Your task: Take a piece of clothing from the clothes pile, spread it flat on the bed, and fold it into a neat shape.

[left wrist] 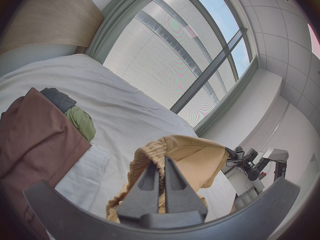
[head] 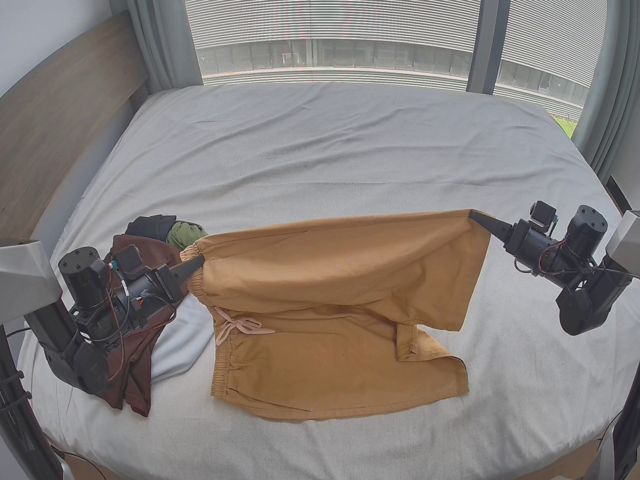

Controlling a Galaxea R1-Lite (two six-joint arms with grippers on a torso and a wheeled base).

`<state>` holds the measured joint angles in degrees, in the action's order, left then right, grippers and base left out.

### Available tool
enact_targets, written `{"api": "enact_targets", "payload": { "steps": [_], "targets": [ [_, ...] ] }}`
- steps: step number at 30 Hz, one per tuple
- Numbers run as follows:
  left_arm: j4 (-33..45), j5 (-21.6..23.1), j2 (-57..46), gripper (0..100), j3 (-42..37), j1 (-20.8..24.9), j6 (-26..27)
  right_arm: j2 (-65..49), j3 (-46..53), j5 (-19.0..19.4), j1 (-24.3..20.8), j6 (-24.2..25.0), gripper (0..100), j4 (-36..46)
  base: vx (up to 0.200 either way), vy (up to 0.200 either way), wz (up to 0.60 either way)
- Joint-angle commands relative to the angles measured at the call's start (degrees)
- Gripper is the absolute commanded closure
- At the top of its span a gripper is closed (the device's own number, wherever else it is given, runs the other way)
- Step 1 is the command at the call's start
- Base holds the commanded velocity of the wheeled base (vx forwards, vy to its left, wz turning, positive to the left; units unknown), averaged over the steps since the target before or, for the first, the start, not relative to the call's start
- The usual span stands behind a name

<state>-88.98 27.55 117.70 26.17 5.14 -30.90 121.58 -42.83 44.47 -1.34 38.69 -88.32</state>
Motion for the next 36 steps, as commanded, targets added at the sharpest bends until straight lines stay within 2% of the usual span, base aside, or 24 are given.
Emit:
{"api": "enact_targets", "payload": {
  "steps": [1, 36],
  "targets": [
    [-0.14, -0.04, 0.16, 100, 0.28, -0.22, -0.03, 0.15, 0.02, 0.0, 0.2, 0.51, 100, -0.01, 0.0, 0.0, 0.0],
    [-0.14, -0.04, 0.69, 100, 0.9, -1.54, -0.03, -4.07, 1.17, 0.09, 0.02, 0.51, 100, -0.01, 0.0, 0.0, 0.0]
  ]
}}
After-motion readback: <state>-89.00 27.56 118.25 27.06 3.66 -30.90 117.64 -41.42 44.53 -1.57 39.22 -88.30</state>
